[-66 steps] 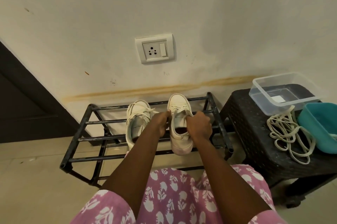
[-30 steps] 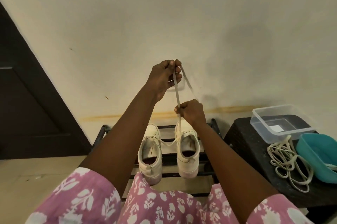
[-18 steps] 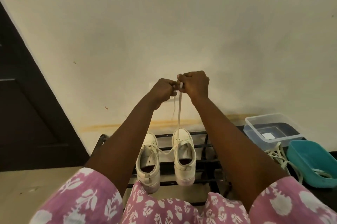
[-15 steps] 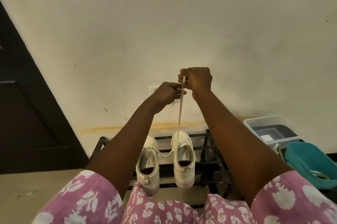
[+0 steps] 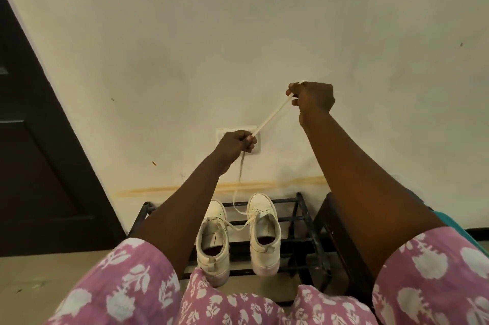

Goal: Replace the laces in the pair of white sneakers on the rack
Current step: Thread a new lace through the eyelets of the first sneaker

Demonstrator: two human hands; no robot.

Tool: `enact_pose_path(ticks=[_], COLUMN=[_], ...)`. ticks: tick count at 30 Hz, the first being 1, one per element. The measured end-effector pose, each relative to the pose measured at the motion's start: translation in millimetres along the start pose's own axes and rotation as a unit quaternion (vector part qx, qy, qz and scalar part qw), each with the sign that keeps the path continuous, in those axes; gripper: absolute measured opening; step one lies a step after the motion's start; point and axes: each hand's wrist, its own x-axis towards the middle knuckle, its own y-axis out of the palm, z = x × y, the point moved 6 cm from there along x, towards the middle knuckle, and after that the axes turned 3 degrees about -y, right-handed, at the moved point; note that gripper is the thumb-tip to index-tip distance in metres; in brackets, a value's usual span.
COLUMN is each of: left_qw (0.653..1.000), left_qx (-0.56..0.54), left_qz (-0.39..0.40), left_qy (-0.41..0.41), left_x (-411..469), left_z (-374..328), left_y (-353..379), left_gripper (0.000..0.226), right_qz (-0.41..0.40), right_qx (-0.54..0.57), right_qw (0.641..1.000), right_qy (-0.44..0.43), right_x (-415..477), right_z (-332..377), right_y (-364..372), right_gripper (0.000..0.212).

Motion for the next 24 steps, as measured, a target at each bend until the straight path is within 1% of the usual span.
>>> enact_pose_path(ticks=[2, 3, 6, 10, 12, 15, 17, 19, 21, 24], left_qw=[0.999, 0.997, 0.983, 0.964, 0.952, 0.933, 0.919, 0.912, 0.922, 0.964], left_qx=[0.046, 0.070, 0.151, 0.231, 0.271, 0.320, 0.351, 0.369, 0.356, 0.246], left_qz=[-0.005, -0.009, -0.021, -0.037, -0.047, -0.057, -0.056, -0.056, -0.070, -0.087], left_qy=[-0.025, -0.043, -0.100, -0.125, -0.131, -0.153, -0.170, -0.170, -0.133, -0.056], left_x=[1.4, 2.1, 3.2, 0.7, -0.8, -2.5, -2.7, -1.2, 2.6, 7.9], left_z=[14.4, 23.1, 52.8, 85.4, 98.3, 114.3, 120.7, 120.6, 112.4, 88.4], left_y=[-4.2, -7.3, -17.3, -26.9, -32.3, -40.8, -43.7, -40.9, -32.5, -13.0], left_gripper=[0.029, 0.031, 0.021, 0.022, 0.023, 0.023, 0.023, 0.024, 0.030, 0.033], right_qz=[-0.015, -0.024, -0.049, -0.062, -0.062, -0.049, -0.041, -0.026, 0.006, 0.082], right_qx=[0.014, 0.017, -0.009, -0.057, -0.061, -0.061, -0.041, 0.006, 0.041, 0.010], right_qw=[1.000, 0.999, 0.998, 0.996, 0.995, 0.994, 0.995, 0.996, 0.995, 0.991], right_qy=[0.022, 0.032, 0.040, 0.041, 0.050, 0.077, 0.085, 0.085, 0.092, 0.101], right_x=[3.3, 4.2, 9.3, 15.3, 15.8, 15.0, 11.9, 7.2, 1.6, -10.6], right_z=[-8.1, -12.3, -23.3, -36.9, -43.8, -55.1, -61.4, -66.0, -73.3, -92.5], right_y=[-6.7, -10.1, -19.5, -31.7, -37.3, -42.7, -42.5, -37.7, -28.4, -11.0], right_gripper=[0.023, 0.021, 0.008, 0.016, 0.018, 0.008, 0.007, 0.009, 0.014, 0.022])
